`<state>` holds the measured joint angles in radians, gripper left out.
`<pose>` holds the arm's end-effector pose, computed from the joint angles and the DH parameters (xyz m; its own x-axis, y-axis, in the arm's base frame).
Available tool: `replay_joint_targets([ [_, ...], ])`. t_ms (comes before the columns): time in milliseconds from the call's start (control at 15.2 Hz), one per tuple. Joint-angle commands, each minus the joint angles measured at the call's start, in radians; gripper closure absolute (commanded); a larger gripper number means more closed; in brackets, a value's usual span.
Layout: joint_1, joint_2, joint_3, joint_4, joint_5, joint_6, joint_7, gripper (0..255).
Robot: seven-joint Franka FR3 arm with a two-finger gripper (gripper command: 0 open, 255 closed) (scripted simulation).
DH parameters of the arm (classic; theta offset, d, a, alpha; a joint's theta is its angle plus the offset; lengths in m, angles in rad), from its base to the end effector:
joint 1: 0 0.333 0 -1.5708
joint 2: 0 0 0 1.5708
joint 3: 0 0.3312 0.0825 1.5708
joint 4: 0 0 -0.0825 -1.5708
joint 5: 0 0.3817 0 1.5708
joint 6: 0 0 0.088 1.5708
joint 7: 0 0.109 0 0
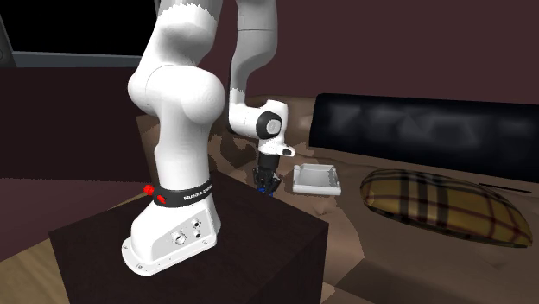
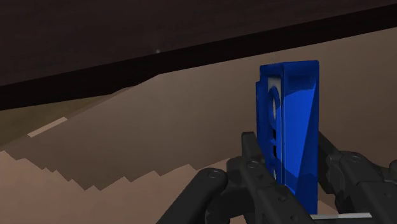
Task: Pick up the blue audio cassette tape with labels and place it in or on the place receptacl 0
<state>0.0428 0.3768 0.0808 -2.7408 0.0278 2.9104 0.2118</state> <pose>0.3511 0.0467 0.1067 0.9713 -0.1171 -0.2072 -0.1168 -0.9931 0.0135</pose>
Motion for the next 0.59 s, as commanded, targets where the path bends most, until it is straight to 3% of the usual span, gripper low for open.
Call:
replay_joint_targets([
  [0,0.0,0.0,0.0,0.0,0.0,0.0,0.0,255],
  [528,-0.002,-0.02,0.003,-0.006,0.002,-0.014,-0.001,255],
])
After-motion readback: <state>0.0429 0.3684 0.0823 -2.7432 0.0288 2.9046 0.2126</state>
